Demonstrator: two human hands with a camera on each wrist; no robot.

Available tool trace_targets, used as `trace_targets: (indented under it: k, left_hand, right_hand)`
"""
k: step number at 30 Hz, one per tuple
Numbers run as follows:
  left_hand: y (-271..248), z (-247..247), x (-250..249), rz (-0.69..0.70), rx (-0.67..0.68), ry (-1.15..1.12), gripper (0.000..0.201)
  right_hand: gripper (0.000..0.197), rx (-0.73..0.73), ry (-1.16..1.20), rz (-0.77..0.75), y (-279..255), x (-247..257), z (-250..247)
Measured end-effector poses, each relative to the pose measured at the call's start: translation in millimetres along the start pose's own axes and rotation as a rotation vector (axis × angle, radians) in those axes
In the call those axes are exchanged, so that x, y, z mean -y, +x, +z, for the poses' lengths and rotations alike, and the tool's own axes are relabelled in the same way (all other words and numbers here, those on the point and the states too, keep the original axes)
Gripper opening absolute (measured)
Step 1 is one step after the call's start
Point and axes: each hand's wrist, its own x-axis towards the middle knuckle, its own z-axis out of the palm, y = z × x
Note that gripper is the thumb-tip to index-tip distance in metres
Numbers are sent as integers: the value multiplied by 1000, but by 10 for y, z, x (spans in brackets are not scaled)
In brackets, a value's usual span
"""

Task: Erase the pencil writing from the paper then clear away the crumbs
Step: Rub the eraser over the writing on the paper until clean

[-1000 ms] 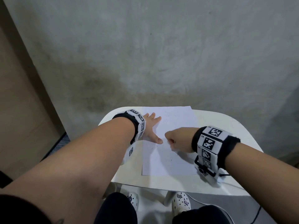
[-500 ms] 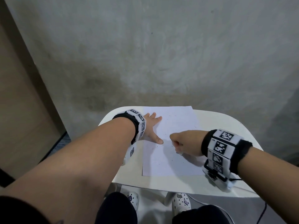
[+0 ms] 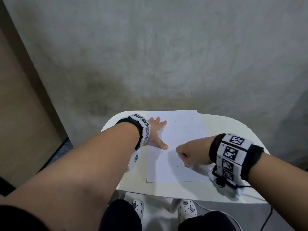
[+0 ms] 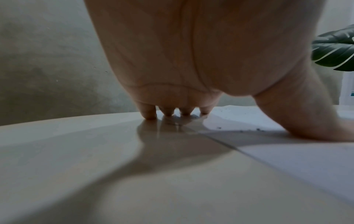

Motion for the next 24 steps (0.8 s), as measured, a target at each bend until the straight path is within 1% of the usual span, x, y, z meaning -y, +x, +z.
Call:
trace_targets:
  k: [1,2,3,5,6,7,8,12,13,14,17,18,19,21,24]
  left_hand:
    - [-8,-2,-2,-1,-1,0,108]
    - [-8,-6,-3,-2,-2,0,108]
    - [-4,-5,-3,-1,-5,2,109]
    - [7,2,-2,-4,-7,5,109]
    - [9,5,-3,-6,-5,1,109]
    - [8,6,-2,-6,-2,-7,109]
    - [8,1,1,-6,2,-15,109]
    - [5,-5,-4,-5,-2,-14,108]
    - [6,-5,-5,-7,-4,-15,108]
    - [10,-4,-2,-8,-6,-16,108]
    - [25,7,6,-10,0,-19,109]
    - [31,5,7,-13,7,-18,109]
    - [35,5,7,-16,13,-15,110]
    - [51,0,12,-18,17,-14,110]
    - [47,9,13,-17,10,-18,110]
  right_hand:
    - [9,40,-29,9,9,12,-36]
    - [8,38,-40,9,39,33,-71]
    - [5,-5,-24,4,76,54,-93]
    - [5,-154,46,-4,115,83,-99]
    - [6,-202,75,-6,114,80,-73]
    - [6,-211,95,-12,104,63,-37]
    - [7,-185,103,-18,81,43,3]
    - [8,53,16,0,-12,-1,-6]
    - [8,65,25,13,-2,-4,-54]
    - [7,23,54,21,32,-8,-101]
    - [4,-220,132,56,146,-42,-158]
    - [6,-255,138,63,164,-59,-130]
    - [8,-258,142,56,163,-76,-87]
    - [8,-198,140,14,92,-114,7]
    - [8,-33,71,9,-37,-142,56]
